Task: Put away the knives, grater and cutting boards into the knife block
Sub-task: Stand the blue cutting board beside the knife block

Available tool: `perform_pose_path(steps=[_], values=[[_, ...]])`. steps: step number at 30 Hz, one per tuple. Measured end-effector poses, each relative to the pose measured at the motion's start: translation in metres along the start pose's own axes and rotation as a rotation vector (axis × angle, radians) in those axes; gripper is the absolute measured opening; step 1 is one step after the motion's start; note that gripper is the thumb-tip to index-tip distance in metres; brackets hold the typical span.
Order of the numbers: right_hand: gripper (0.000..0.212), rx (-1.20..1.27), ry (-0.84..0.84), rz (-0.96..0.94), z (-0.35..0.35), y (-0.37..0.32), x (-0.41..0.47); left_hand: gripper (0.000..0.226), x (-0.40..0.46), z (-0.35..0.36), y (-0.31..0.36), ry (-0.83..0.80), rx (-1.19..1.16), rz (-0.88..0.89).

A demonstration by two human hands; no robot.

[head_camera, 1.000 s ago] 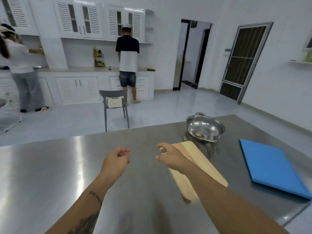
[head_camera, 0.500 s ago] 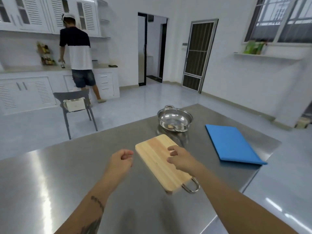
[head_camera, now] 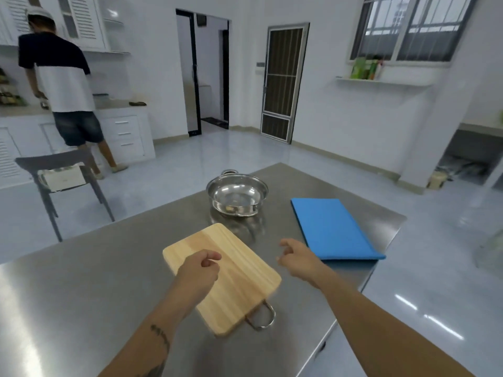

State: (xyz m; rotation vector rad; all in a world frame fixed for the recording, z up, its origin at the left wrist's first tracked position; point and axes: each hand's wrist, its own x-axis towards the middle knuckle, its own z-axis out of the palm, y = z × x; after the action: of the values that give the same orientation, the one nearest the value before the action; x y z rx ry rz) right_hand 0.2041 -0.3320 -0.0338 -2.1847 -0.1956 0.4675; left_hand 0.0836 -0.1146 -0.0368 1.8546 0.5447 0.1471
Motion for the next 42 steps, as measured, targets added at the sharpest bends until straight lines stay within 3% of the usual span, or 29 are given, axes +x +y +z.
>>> perform_pose_path(steps=[4,7,10,16,22,24,27,31,37,42], values=[[0.049,-0.019,0.111,0.036,-0.066,0.051,0.045,0.023,0.038,0.080,0.029,-0.055,-0.011,0.009],[0.046,0.031,0.197,0.101,-0.121,0.090,0.080,0.053,0.061,0.148,0.047,-0.121,-0.006,0.005],[0.046,0.050,0.285,0.184,-0.172,0.132,0.109,0.062,0.082,0.208,0.061,-0.172,0.029,-0.040],[0.057,-0.056,0.258,0.316,-0.229,0.186,0.151,0.067,0.117,0.280,0.073,-0.231,0.118,-0.101],[0.050,-0.068,0.200,0.335,-0.232,0.208,0.190,0.068,0.154,0.316,0.061,-0.274,0.189,-0.170],[0.049,-0.064,0.209,0.317,-0.229,0.207,0.200,0.081,0.182,0.330,0.027,-0.293,0.170,-0.172],[0.066,-0.071,0.244,0.329,-0.221,0.209,0.212,0.096,0.214,0.348,-0.019,-0.297,0.137,-0.206],[0.078,-0.069,0.286,0.373,-0.211,0.214,0.215,0.077,0.189,0.347,0.045,-0.227,0.203,-0.131],[0.071,-0.003,0.268,0.333,-0.202,0.215,0.211,0.075,0.198,0.336,0.018,-0.122,0.099,-0.115],[0.074,0.106,0.239,0.254,-0.194,0.213,0.196,0.068,0.173,0.329,0.035,-0.044,0.130,-0.066]])
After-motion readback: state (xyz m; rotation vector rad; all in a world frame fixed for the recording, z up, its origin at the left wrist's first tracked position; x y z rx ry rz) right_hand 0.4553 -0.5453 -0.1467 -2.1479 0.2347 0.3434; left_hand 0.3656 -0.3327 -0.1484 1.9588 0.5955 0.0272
